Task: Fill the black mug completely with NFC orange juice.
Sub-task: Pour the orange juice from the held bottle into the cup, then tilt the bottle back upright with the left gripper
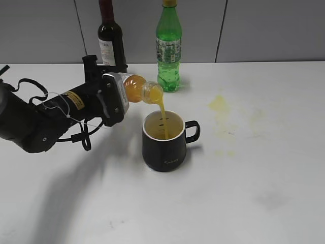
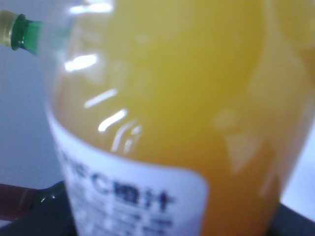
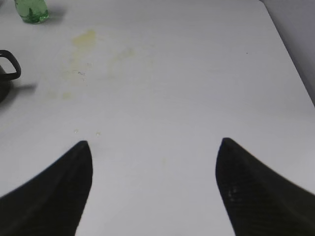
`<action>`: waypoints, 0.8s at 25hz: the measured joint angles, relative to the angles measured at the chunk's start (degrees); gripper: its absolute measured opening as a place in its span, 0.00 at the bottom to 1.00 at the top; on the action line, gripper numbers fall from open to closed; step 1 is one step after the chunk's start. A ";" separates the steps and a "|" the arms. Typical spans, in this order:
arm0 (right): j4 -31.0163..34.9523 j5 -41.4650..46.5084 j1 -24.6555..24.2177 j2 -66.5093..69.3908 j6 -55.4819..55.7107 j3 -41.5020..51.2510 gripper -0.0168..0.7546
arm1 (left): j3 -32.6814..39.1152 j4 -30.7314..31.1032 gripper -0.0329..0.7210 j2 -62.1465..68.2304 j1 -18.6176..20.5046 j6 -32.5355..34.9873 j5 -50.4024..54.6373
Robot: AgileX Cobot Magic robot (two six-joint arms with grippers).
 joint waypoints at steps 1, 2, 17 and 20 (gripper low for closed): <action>0.00 0.00 0.00 0.00 0.00 0.00 0.79 | 0.00 -0.07 0.67 0.00 0.00 0.15 -0.16; 0.00 0.00 0.00 0.00 0.00 0.00 0.79 | 0.00 -0.19 0.67 0.05 0.00 0.48 -0.28; 0.00 0.00 0.00 0.00 0.00 0.00 0.79 | 0.00 -1.39 0.67 0.04 0.00 8.11 -1.53; 0.00 0.00 0.00 0.00 0.00 0.00 0.79 | 0.00 -1.39 0.67 0.04 0.00 10.77 -1.58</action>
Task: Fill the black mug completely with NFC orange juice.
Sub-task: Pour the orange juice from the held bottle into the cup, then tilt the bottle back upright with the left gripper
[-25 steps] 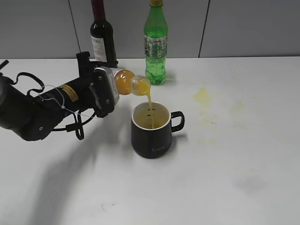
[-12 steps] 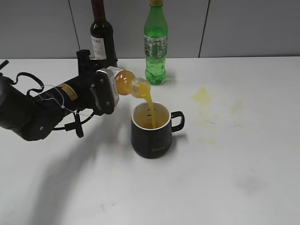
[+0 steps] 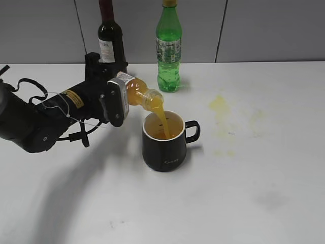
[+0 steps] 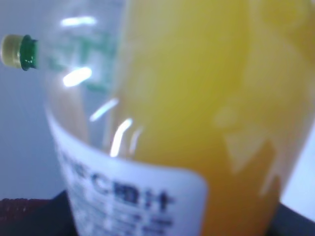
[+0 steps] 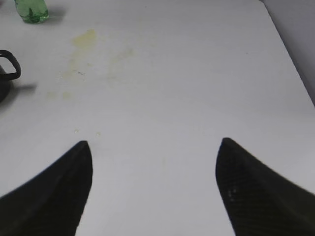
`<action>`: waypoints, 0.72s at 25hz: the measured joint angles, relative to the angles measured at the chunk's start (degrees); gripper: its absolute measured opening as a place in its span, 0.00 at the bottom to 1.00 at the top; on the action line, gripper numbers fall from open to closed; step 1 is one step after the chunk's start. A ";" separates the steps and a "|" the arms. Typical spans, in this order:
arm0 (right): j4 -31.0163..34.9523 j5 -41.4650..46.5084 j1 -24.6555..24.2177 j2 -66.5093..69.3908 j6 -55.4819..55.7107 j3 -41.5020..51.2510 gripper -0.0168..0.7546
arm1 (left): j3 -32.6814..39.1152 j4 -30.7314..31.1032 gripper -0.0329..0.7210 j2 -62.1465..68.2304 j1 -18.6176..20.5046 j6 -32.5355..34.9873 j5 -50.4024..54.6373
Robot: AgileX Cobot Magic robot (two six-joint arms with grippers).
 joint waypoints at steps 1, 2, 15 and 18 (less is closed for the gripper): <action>0.00 -0.04 0.00 0.00 0.00 0.00 0.79 | 0.00 0.00 0.67 0.00 0.00 0.79 0.00; 0.00 -0.04 0.00 0.00 0.00 0.00 0.79 | 0.00 0.00 0.67 0.00 0.00 1.31 -0.11; 0.00 -0.04 0.00 0.00 0.00 0.00 0.79 | 0.00 -0.31 0.67 0.00 0.00 4.65 -3.00; 0.00 -0.04 0.00 0.00 0.00 0.00 0.79 | 0.00 -0.33 0.67 0.00 0.00 6.34 -3.25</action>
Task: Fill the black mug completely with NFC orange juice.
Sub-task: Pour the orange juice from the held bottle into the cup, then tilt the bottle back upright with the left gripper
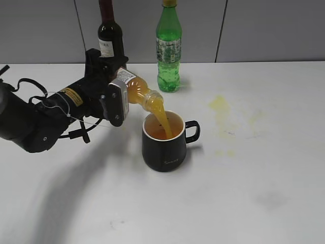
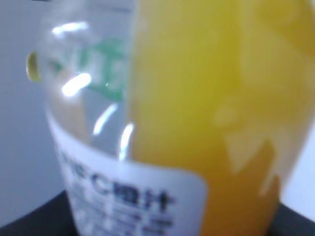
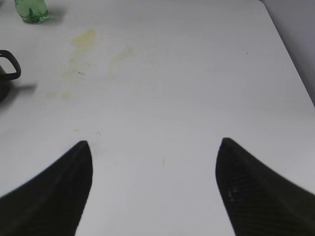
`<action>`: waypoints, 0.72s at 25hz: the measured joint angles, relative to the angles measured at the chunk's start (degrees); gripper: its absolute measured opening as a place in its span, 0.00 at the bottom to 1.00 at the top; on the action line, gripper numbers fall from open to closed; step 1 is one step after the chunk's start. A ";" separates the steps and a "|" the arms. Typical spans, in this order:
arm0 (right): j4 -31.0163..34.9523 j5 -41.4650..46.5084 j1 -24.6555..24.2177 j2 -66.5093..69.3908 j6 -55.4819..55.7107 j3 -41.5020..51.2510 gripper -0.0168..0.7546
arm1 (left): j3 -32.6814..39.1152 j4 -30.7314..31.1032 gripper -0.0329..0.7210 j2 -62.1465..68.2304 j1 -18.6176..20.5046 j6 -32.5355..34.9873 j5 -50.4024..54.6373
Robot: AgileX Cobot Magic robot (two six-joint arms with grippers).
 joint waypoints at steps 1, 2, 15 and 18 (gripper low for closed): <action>0.00 0.00 0.00 0.00 0.00 0.00 0.79 | 0.00 0.00 0.67 0.00 0.00 0.63 -0.13; 0.00 0.00 0.00 0.00 0.00 0.00 0.79 | 0.00 0.00 0.67 0.00 0.00 0.85 -0.17; 0.00 0.00 0.00 0.00 0.00 0.00 0.79 | -0.01 -0.05 0.67 0.00 0.00 5.24 -1.96; 0.00 0.00 0.00 0.00 0.00 0.00 0.79 | -0.01 -0.05 0.67 0.00 0.00 7.54 -2.64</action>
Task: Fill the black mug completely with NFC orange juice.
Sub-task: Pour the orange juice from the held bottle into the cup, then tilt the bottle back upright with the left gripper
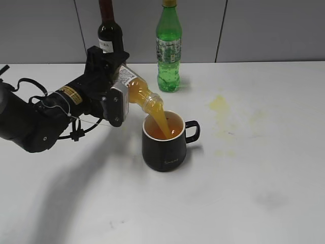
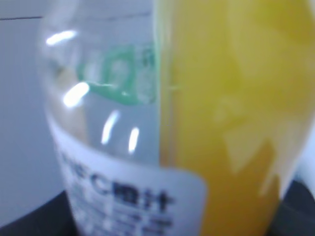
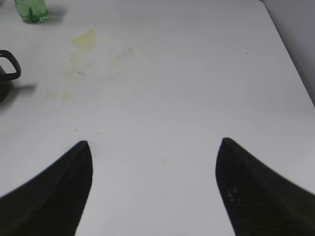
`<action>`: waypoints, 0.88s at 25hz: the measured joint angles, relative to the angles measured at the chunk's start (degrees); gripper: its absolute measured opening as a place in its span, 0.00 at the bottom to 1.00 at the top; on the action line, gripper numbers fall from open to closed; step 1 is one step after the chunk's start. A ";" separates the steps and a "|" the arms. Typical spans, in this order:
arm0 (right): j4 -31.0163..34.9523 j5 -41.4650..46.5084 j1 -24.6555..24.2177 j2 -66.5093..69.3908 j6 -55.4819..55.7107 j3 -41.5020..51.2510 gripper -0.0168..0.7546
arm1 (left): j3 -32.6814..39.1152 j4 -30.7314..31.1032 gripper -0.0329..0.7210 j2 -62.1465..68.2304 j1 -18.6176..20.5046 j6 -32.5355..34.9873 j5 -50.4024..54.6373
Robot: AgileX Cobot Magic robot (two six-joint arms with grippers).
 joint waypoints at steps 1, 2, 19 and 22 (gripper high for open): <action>0.00 0.00 0.00 0.00 0.00 0.00 0.79 | 0.00 0.00 0.67 0.00 0.00 0.56 -0.28; 0.00 0.00 0.00 0.00 0.00 0.00 0.79 | 0.00 0.00 0.67 0.00 0.00 0.78 -0.45; 0.00 0.00 0.00 0.00 0.00 0.00 0.79 | -0.05 0.24 0.67 0.00 0.00 7.46 -3.00; 0.00 0.00 0.00 0.00 0.00 0.00 0.79 | -0.05 0.62 0.67 0.00 0.00 8.40 -3.60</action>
